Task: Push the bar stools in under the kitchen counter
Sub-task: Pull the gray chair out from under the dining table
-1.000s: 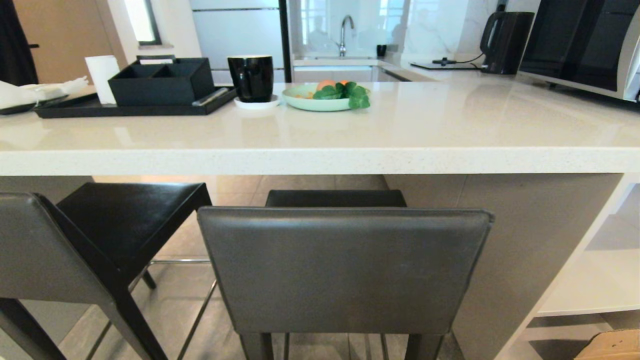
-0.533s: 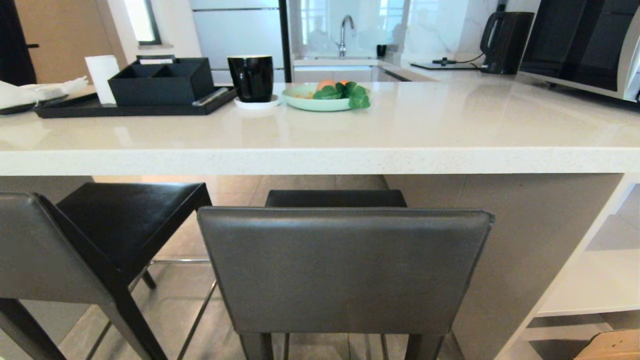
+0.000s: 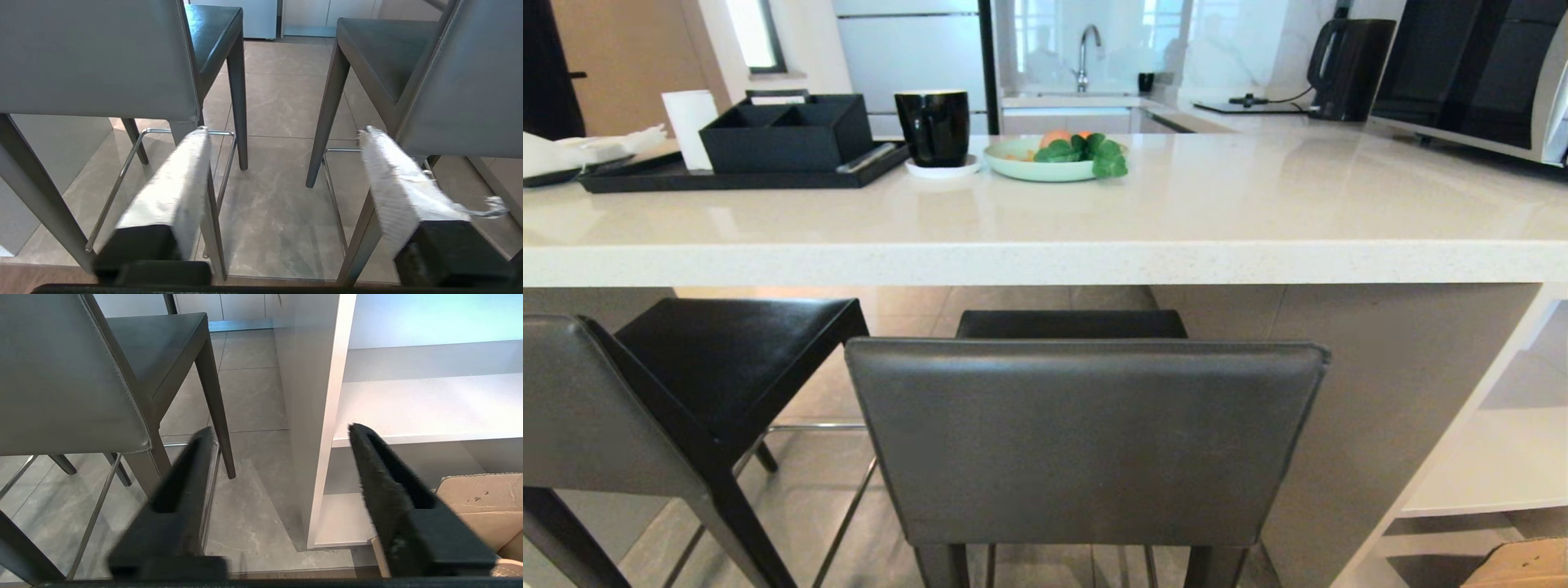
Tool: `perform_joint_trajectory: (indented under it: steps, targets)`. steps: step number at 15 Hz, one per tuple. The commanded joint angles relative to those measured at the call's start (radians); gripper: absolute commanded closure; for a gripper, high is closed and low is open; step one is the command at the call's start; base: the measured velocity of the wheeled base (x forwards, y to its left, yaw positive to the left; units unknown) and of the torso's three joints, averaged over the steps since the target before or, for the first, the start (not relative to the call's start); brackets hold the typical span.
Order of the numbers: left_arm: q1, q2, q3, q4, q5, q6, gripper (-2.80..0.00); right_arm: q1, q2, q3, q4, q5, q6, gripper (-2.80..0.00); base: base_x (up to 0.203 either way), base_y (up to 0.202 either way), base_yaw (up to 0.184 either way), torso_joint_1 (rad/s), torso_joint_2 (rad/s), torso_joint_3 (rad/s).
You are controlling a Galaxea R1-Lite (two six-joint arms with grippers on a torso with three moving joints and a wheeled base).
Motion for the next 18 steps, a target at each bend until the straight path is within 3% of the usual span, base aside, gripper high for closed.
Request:
perform_joint_trajectory:
  steps: [1, 10, 12, 14, 16, 18]
  targets:
    - [0.000, 0.001, 0.000, 0.000, 0.000, 0.000, -2.80, 0.000, 0.002, 0.002, 0.000, 0.000, 0.000, -2.80, 0.000, 0.000, 0.000, 0.000, 0.00, 0.000]
    - [0.002, 0.001, -0.002, 0.002, -0.002, 0.008, -2.80, 0.000, 0.000, 0.002, -0.003, 0.002, -0.016, -2.80, 0.000, 0.000, 0.000, 0.000, 0.00, 0.000]
    - [0.002, 0.002, -0.021, -0.006, -0.022, 0.070, -2.80, -0.001, 0.011, -0.061, 0.002, 0.013, -0.050, -2.80, 0.000, 0.000, 0.000, 0.000, 0.00, 0.000]
    - [0.002, 0.061, -0.166, 0.009, -0.128, 0.015, -2.80, 0.005, 0.128, -0.154, 0.002, 0.019, -0.035, -2.80, 0.000, 0.000, 0.000, 0.000, 0.00, 0.000]
    - [-0.021, 0.225, -0.260, 0.010, -0.202, -0.030, -2.80, 0.040, 0.300, -0.244, -0.017, 0.035, -0.014, -2.80, 0.000, 0.000, 0.000, 0.000, 0.00, 0.000]
    - [-0.137, 0.356, -0.297, -0.075, -0.255, -0.061, -2.80, 0.067, 0.463, -0.311, -0.061, 0.098, -0.004, -2.80, 0.000, 0.000, 0.000, 0.000, 0.00, 0.000]
